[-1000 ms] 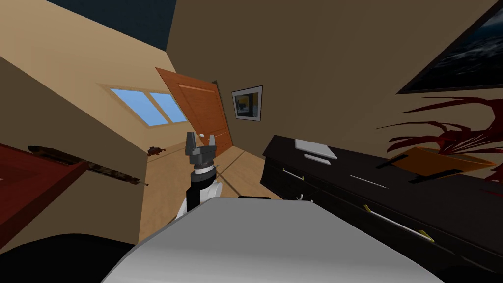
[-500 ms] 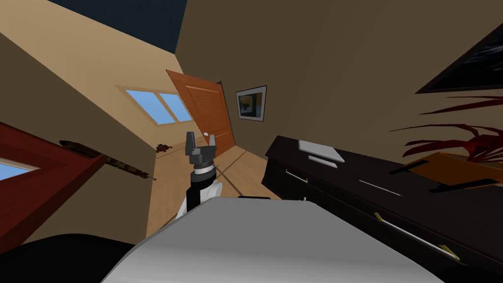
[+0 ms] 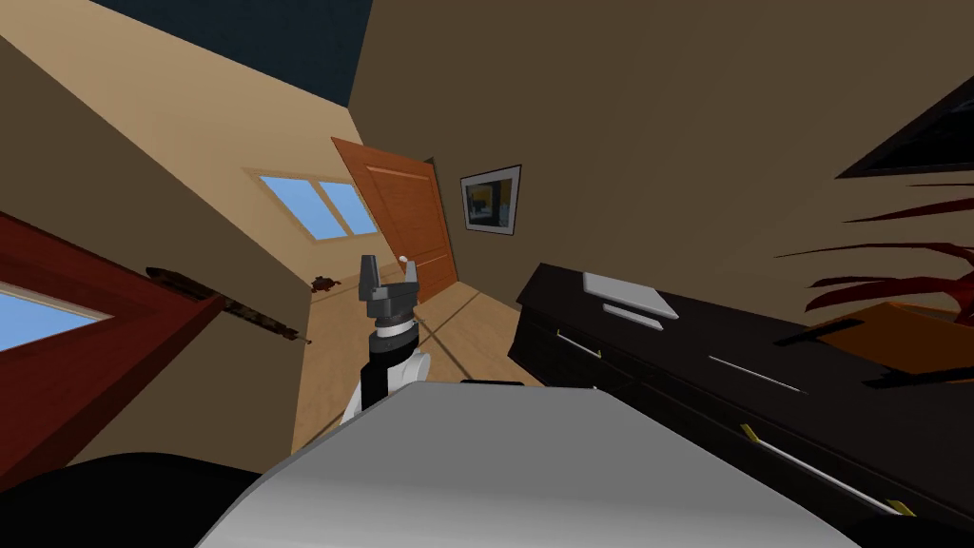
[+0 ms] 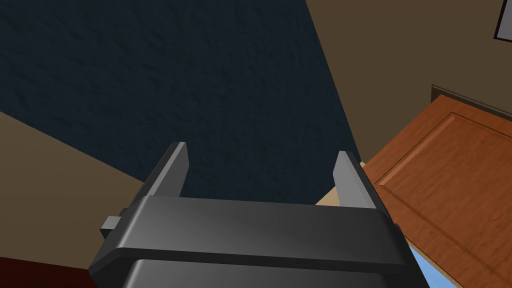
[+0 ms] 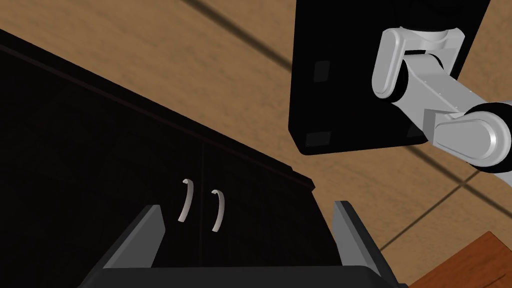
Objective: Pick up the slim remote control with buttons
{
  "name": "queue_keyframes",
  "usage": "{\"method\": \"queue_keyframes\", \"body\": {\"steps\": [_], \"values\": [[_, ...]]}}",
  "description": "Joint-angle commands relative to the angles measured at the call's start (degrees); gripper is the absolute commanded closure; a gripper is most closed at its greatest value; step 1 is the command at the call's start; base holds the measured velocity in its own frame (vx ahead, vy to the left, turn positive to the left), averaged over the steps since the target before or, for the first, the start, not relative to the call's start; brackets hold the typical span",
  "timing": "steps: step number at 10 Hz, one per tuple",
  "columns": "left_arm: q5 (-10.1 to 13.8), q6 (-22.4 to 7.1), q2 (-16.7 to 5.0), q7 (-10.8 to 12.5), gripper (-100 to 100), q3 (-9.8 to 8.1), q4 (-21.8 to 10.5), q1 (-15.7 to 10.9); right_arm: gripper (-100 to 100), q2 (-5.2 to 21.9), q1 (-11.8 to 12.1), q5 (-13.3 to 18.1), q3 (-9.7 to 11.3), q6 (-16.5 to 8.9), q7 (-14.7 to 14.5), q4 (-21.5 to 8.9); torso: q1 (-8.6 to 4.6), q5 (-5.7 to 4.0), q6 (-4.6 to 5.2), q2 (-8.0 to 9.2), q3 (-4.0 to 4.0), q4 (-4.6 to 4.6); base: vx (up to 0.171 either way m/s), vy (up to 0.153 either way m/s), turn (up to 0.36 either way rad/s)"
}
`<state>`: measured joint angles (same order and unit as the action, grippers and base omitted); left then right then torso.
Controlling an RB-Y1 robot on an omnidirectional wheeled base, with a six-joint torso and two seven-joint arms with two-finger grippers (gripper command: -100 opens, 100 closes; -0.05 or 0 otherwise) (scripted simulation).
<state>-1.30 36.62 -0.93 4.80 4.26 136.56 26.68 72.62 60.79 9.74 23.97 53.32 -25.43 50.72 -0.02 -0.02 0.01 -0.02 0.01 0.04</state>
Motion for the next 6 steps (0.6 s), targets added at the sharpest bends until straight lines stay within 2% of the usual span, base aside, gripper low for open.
{"method": "queue_keyframes", "body": {"steps": [1,6], "values": [[0.00,0.00,0.00,0.00,0,0.00,0.00,0.00,-100,0.06,-0.34,0.31,0.30,0.44,-0.10,-1.79,0.00,0.00,0.00,0.00,0.00,0.00,-0.025,0.035,0.136],[0.00,0.00,0.00,0.00,0,0.00,0.00,0.01,-100,0.06,-0.34,0.31,0.30,0.44,-0.10,-1.79,-0.06,-0.01,0.05,0.02,0.02,0.01,-0.004,0.005,0.018]]}}
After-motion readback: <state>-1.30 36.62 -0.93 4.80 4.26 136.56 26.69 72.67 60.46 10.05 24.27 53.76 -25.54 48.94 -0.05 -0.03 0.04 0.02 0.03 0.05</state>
